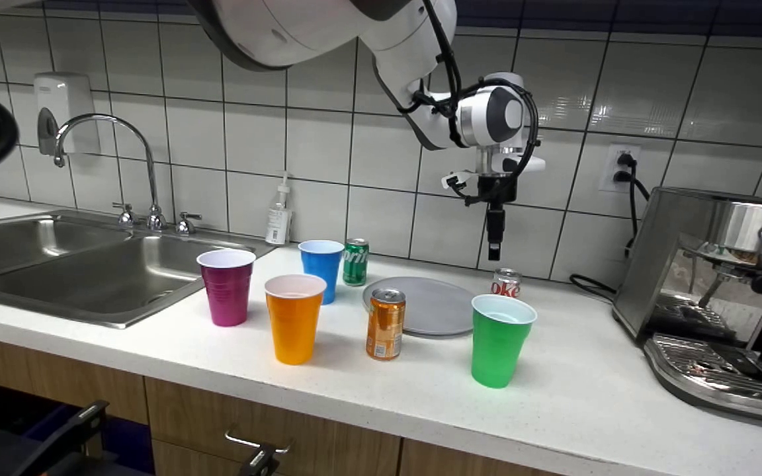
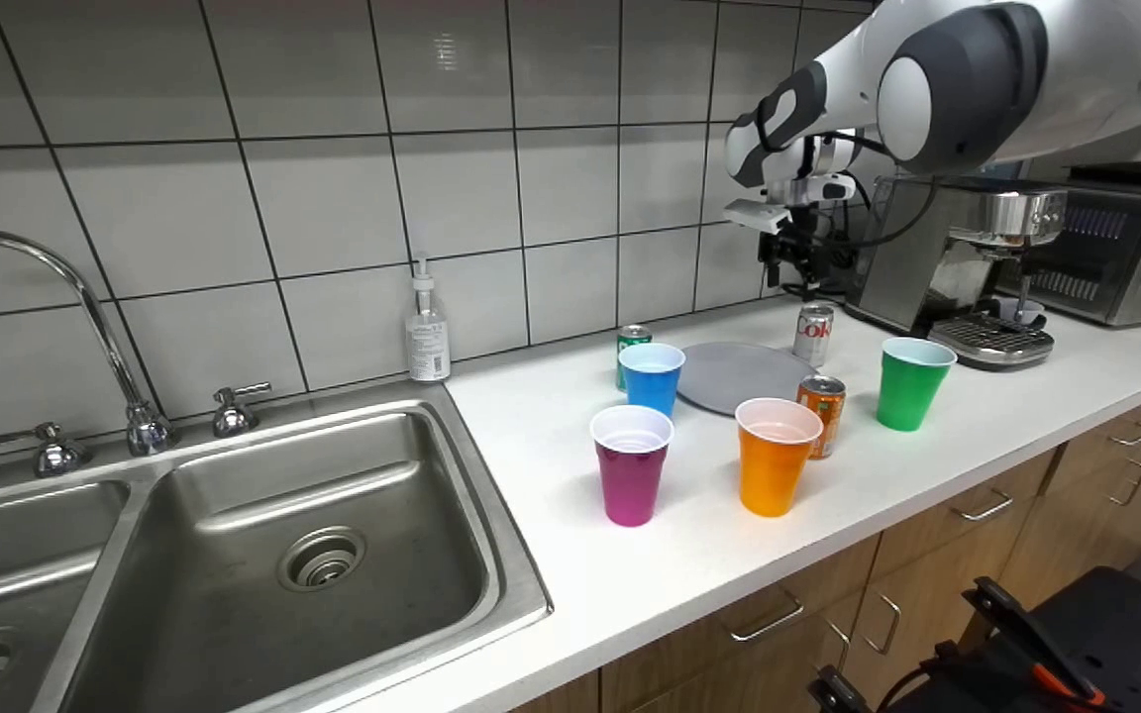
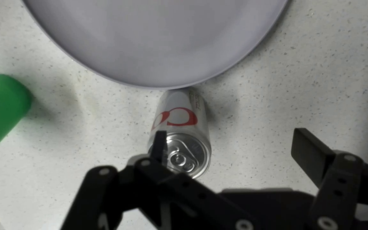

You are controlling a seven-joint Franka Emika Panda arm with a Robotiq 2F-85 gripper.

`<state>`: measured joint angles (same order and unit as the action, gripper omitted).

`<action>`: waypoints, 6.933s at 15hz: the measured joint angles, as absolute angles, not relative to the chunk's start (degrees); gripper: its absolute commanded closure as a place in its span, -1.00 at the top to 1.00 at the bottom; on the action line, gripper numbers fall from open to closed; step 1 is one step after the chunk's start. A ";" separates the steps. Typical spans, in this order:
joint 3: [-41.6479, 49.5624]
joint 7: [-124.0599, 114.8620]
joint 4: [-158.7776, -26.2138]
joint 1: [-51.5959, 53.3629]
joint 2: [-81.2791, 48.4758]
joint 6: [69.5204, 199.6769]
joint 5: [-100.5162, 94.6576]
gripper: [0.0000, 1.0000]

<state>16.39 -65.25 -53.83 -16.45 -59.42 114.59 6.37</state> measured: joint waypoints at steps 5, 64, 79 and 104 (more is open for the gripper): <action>16.39 -60.93 -58.50 -15.78 -56.48 115.89 6.37 1.00; 19.40 -48.93 -108.51 -12.82 -29.32 132.48 1.79 1.00; 19.42 -48.94 -108.49 -12.85 -29.84 132.84 1.83 1.00; 19.73 -43.53 -108.21 -12.94 -28.29 134.90 1.52 -0.98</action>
